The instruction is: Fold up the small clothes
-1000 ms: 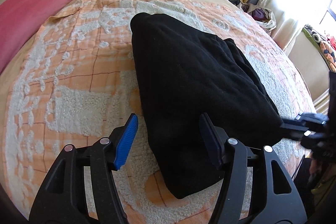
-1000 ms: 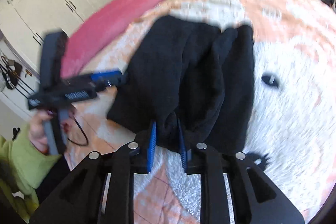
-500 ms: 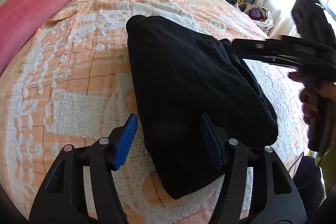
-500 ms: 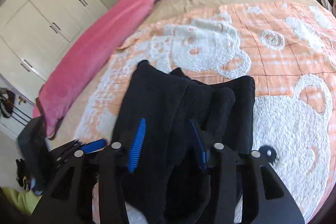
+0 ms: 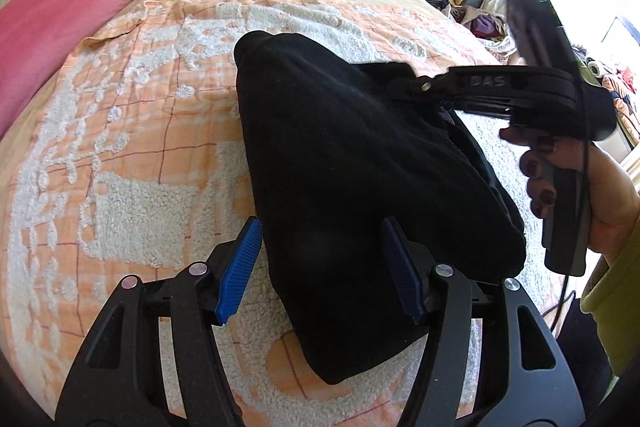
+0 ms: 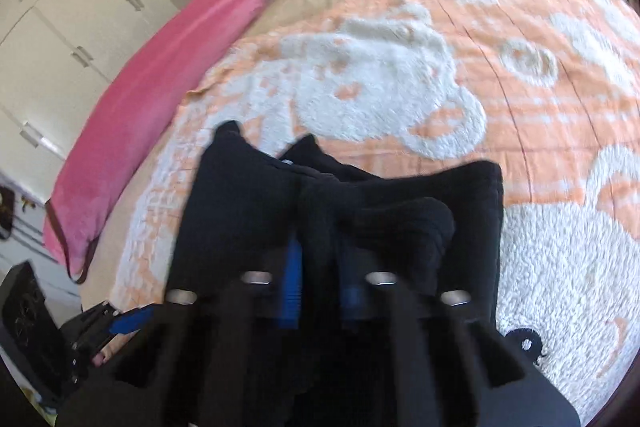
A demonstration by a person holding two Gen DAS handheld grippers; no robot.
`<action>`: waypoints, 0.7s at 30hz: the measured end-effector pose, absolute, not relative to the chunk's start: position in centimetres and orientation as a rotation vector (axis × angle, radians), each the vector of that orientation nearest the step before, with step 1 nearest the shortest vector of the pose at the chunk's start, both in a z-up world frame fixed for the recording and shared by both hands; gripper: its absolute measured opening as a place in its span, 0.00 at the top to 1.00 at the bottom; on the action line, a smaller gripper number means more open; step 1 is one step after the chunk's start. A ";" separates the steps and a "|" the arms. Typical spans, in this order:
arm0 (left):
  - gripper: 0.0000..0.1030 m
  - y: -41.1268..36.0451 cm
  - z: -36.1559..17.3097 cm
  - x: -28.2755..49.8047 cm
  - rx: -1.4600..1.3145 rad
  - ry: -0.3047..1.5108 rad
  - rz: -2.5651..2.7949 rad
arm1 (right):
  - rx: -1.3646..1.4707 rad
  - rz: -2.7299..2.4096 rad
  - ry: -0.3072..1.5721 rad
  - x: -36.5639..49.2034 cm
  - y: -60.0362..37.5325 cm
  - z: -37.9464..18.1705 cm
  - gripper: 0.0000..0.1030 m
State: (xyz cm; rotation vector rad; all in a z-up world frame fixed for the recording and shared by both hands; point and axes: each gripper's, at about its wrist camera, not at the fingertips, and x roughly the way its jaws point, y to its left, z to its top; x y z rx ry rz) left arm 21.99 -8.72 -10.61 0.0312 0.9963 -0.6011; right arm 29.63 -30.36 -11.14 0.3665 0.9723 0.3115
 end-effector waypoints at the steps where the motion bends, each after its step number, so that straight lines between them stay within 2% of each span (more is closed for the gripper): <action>1: 0.48 -8.7 -10.5 21.9 0.028 0.991 -0.608 | 0.342 0.305 0.944 29.3 -30.5 -10.2 0.90; 3: 0.48 -8.9 -10.0 21.6 0.014 0.977 -0.648 | 0.318 0.295 0.897 28.7 -31.1 -8.5 0.91; 5: 0.42 -9.5 -9.7 21.1 0.023 0.963 -0.678 | 0.287 0.264 0.917 28.8 -31.4 -8.1 0.91; 9: 0.38 -11.3 -10.1 19.7 0.152 0.935 -0.659 | 0.181 0.212 1.022 29.9 -30.6 -10.7 0.90; 10: 0.37 -11.6 -10.3 19.5 0.182 0.930 -0.652 | 0.177 0.198 1.037 30.1 -30.5 -11.4 0.83; 12: 0.36 -11.9 -10.6 19.5 0.207 0.933 -0.647 | 0.182 0.190 1.038 29.9 -30.6 -11.9 0.79; 13: 0.34 -12.0 -10.8 19.5 0.212 0.941 -0.649 | 0.192 0.181 1.019 29.4 -30.7 -11.6 0.71; 15: 0.32 -11.8 -10.9 19.7 0.203 0.952 -0.649 | 0.245 0.185 0.969 28.2 -31.4 -10.4 0.65; 17: 0.31 -11.6 -10.9 20.0 0.189 0.960 -0.650 | 0.277 0.180 0.940 27.0 -32.2 -9.5 0.52; 21: 0.31 -11.2 -10.7 20.1 0.149 0.969 -0.657 | 0.372 0.203 0.967 26.4 -33.4 -9.9 0.50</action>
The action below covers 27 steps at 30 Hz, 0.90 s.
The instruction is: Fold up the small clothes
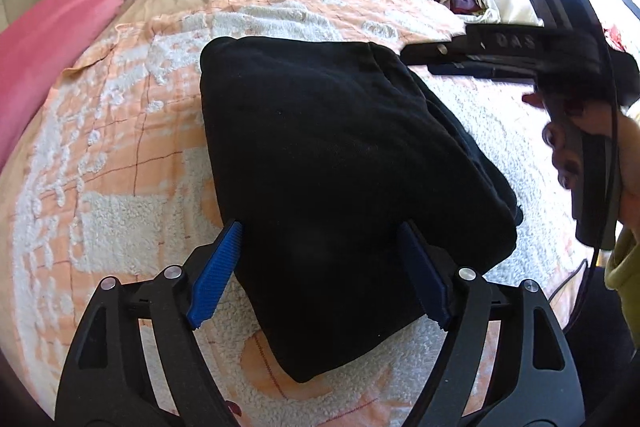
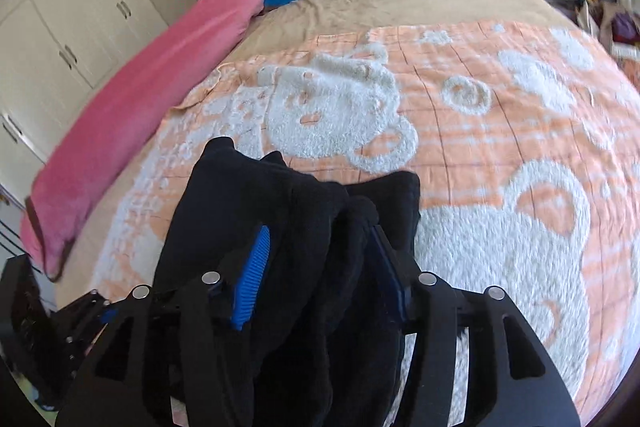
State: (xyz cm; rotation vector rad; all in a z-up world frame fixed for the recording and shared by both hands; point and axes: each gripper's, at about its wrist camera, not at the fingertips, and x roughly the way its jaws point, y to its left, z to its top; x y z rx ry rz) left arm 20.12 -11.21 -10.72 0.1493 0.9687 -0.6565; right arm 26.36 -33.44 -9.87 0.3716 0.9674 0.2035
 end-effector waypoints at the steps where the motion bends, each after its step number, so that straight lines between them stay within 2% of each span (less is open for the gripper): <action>1: 0.31 -11.1 -10.6 20.1 0.146 0.971 -0.657 | 0.397 0.208 0.986 26.4 -33.6 -10.3 0.47; 7: 0.30 -11.0 -10.4 20.2 0.145 0.969 -0.645 | 0.493 0.240 1.070 26.8 -33.2 -12.7 0.40; 9: 0.30 -11.0 -10.8 20.5 0.141 0.984 -0.650 | 0.473 0.228 1.070 26.8 -32.8 -12.8 0.44; 10: 0.29 -11.1 -11.0 20.5 0.147 0.985 -0.646 | 0.462 0.237 1.062 26.9 -32.5 -12.7 0.60; 11: 0.29 -11.2 -11.1 20.4 0.153 0.981 -0.645 | 0.459 0.261 1.051 27.0 -32.3 -12.6 0.86; 20: 0.27 -11.1 -9.3 19.7 0.092 0.923 -0.717 | 0.303 0.287 0.898 25.2 -32.6 -6.5 0.89; 27: 0.27 -12.5 -9.8 18.6 0.179 0.900 -0.725 | 0.181 0.166 1.044 26.4 -32.9 -10.7 0.89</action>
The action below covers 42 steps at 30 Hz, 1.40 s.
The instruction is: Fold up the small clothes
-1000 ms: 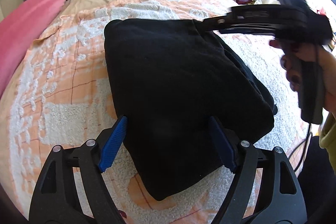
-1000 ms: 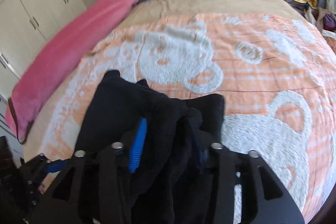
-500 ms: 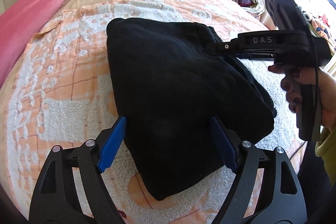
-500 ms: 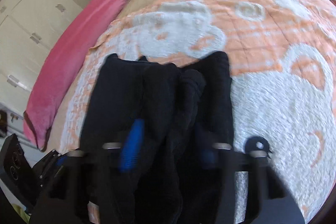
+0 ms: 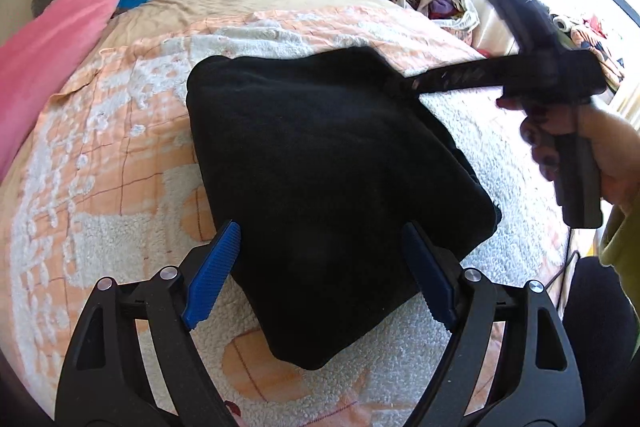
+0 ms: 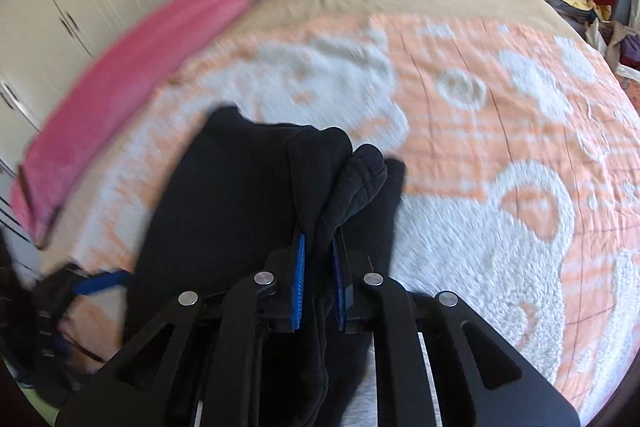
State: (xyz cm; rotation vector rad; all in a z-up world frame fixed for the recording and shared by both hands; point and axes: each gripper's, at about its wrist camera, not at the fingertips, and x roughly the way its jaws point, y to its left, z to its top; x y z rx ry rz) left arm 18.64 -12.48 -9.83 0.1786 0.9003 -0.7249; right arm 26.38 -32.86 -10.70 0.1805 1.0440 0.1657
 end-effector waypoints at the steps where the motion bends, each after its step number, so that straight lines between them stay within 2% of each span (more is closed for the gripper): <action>1: 0.27 -12.5 -9.8 18.6 0.188 0.898 -0.722 | 0.178 0.158 1.042 26.2 -32.8 -11.2 0.89; 6: 0.27 -12.2 -10.1 19.1 0.174 0.919 -0.710 | 0.170 0.133 1.028 25.8 -32.6 -11.5 0.85; 10: 0.25 -11.9 -10.2 19.3 0.155 0.935 -0.706 | 0.173 0.140 0.998 25.2 -32.5 -9.9 0.78; 14: 0.25 -11.7 -10.1 19.3 0.145 0.941 -0.706 | 0.194 0.167 0.937 23.5 -32.4 -7.5 0.59; 25: 0.25 -11.4 -9.3 19.0 0.130 0.942 -0.707 | 0.241 0.292 0.874 17.3 -31.3 -4.5 0.55; 35: 0.22 -9.7 -8.1 19.6 0.113 0.927 -0.636 | 0.160 0.380 0.925 14.3 -28.9 -6.0 0.55; 42: 0.22 -10.0 -10.3 20.4 0.142 0.983 -0.607 | 0.050 0.424 0.969 15.0 -28.0 -7.6 0.55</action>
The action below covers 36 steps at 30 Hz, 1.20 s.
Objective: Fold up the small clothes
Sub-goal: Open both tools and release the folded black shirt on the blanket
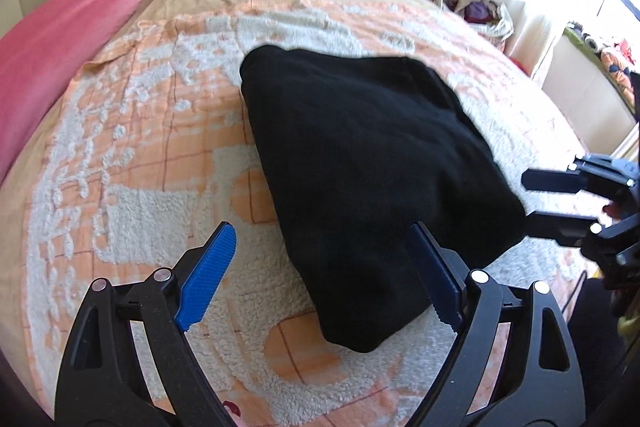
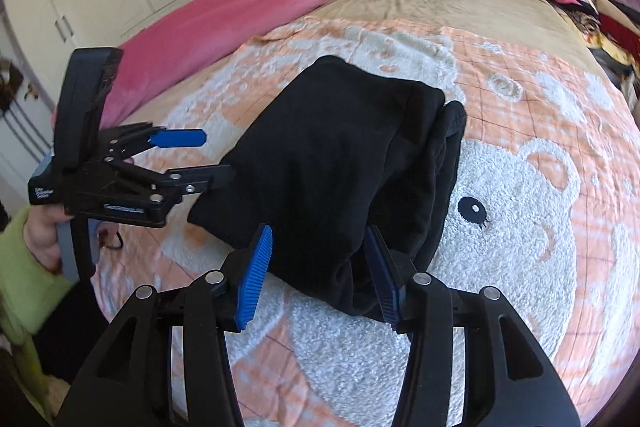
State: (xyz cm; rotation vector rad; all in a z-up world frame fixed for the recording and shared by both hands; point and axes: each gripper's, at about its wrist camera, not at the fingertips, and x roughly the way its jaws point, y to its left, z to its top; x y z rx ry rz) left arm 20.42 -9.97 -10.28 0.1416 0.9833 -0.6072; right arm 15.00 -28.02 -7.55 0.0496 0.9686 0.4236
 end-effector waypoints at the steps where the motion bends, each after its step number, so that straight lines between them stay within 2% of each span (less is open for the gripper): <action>1: 0.22 -10.2 -10.7 20.4 0.152 0.996 -0.607 | 0.042 0.430 0.973 15.2 -28.1 -7.8 0.55; 3: 0.22 -10.6 -11.6 20.3 0.167 1.022 -0.612 | 0.030 0.470 0.987 15.9 -28.1 -8.6 0.52; 5: 0.22 -11.0 -12.2 20.1 0.169 1.040 -0.628 | 0.003 0.485 1.025 16.4 -27.7 -9.5 0.42; 7: 0.22 -11.2 -12.4 20.1 0.175 1.042 -0.630 | -0.087 0.482 1.089 16.6 -26.7 -11.1 0.42; 8: 0.22 -11.3 -12.5 20.1 0.179 1.043 -0.633 | -0.119 0.478 1.109 16.5 -26.4 -11.6 0.59; 10: 0.22 -11.2 -12.5 20.0 0.173 1.045 -0.636 | -0.068 0.512 1.130 16.1 -27.0 -11.5 0.87; 13: 0.21 -11.0 -12.3 20.1 0.153 1.047 -0.647 | -0.020 0.507 1.100 15.0 -28.3 -10.4 0.87; 17: 0.21 -11.2 -12.5 20.0 0.161 1.051 -0.641 | -0.040 0.464 1.129 14.5 -28.5 -12.1 0.89; 25: 0.21 -11.3 -11.8 19.5 0.154 1.030 -0.646 | 0.034 0.417 1.112 14.1 -29.2 -12.4 0.87; 30: 0.21 -11.2 -11.4 19.2 0.147 1.023 -0.649 | 0.033 0.372 1.098 13.9 -28.7 -11.7 0.77; 32: 0.21 -11.3 -11.3 19.0 0.152 1.019 -0.650 | 0.041 0.351 1.093 13.9 -28.5 -11.5 0.67; 36: 0.21 -11.2 -10.9 18.8 0.155 1.007 -0.651 | 0.087 0.308 1.069 13.6 -29.1 -11.1 0.58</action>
